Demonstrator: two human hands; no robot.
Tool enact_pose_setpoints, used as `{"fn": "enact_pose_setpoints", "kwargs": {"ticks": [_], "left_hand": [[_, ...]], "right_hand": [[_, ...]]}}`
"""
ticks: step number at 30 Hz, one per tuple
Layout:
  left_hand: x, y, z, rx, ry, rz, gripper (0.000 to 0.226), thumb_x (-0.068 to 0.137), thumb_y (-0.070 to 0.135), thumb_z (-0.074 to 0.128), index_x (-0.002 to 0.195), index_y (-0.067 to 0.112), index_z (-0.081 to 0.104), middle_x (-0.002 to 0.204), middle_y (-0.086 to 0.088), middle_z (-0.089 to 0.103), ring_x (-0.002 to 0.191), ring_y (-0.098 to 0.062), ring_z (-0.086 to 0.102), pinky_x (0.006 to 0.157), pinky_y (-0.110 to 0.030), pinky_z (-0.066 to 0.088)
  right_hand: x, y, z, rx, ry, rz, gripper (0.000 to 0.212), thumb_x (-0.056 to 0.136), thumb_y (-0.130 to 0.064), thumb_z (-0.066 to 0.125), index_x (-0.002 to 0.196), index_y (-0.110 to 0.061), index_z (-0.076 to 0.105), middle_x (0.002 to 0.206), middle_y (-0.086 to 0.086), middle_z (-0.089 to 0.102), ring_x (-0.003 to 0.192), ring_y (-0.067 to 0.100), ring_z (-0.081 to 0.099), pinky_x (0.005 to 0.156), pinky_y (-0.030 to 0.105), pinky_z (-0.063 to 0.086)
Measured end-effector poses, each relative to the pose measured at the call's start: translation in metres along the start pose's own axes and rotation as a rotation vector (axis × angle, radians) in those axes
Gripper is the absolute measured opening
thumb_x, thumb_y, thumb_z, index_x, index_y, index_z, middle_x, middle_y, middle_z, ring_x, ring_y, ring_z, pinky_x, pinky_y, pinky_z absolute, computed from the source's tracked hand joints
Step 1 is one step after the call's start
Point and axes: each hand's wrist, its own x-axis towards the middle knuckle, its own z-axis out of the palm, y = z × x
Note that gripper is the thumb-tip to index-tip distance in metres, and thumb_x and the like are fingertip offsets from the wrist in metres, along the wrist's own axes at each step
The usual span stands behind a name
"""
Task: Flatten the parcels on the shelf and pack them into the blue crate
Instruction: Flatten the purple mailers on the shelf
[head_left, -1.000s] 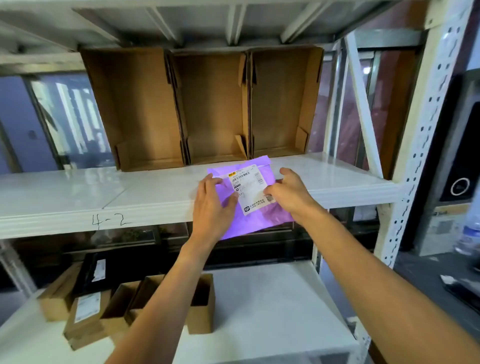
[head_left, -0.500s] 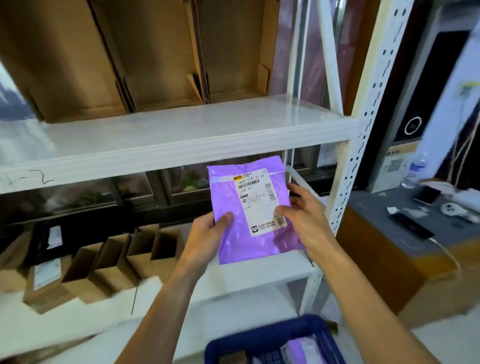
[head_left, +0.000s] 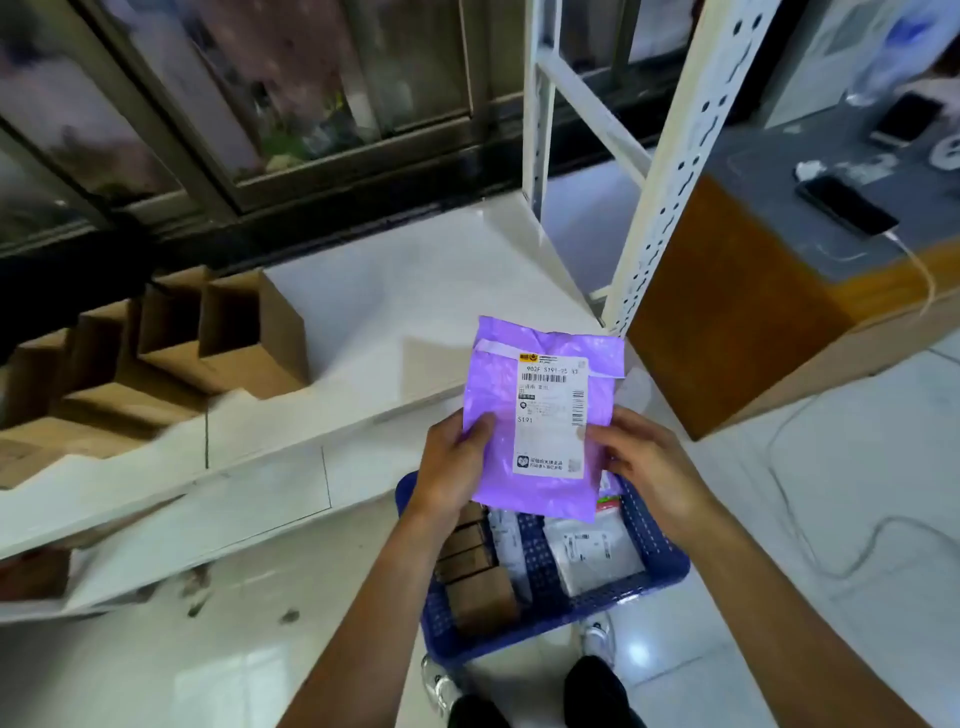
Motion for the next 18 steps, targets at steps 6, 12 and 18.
{"fn": "enact_pose_setpoints", "kwargs": {"ticks": [6, 12, 18], "left_hand": [[0.026, -0.08, 0.051, -0.025, -0.041, -0.172, 0.02, 0.102, 0.015, 0.054, 0.1, 0.016, 0.074, 0.095, 0.003, 0.078, 0.086, -0.014, 0.072, 0.079, -0.03, 0.057], [0.07, -0.168, 0.1, -0.073, -0.022, -0.322, 0.018, 0.1, 0.016, 0.057, 0.09, 0.017, 0.073, 0.088, 0.004, 0.076, 0.088, -0.021, 0.07, 0.085, -0.037, 0.056], [0.126, -0.302, 0.14, -0.069, -0.008, -0.483, 0.023, 0.098, 0.002, 0.054, 0.088, 0.009, 0.073, 0.088, -0.002, 0.077, 0.078, -0.016, 0.073, 0.078, -0.033, 0.059]], "right_hand": [[0.012, 0.097, -0.033, 0.019, 0.022, 0.182, 0.025, 0.092, -0.012, 0.064, 0.115, -0.016, 0.072, 0.109, 0.007, 0.075, 0.098, 0.025, 0.072, 0.087, 0.039, 0.055], [0.043, 0.177, -0.06, -0.037, 0.048, 0.359, 0.027, 0.091, -0.011, 0.063, 0.07, 0.004, 0.059, 0.065, 0.019, 0.056, 0.064, 0.022, 0.055, 0.074, 0.036, 0.049], [0.112, 0.3, -0.084, -0.103, 0.155, 0.501, 0.015, 0.09, 0.004, 0.063, 0.08, -0.008, 0.064, 0.061, -0.001, 0.068, 0.056, 0.011, 0.064, 0.053, 0.02, 0.05]]}}
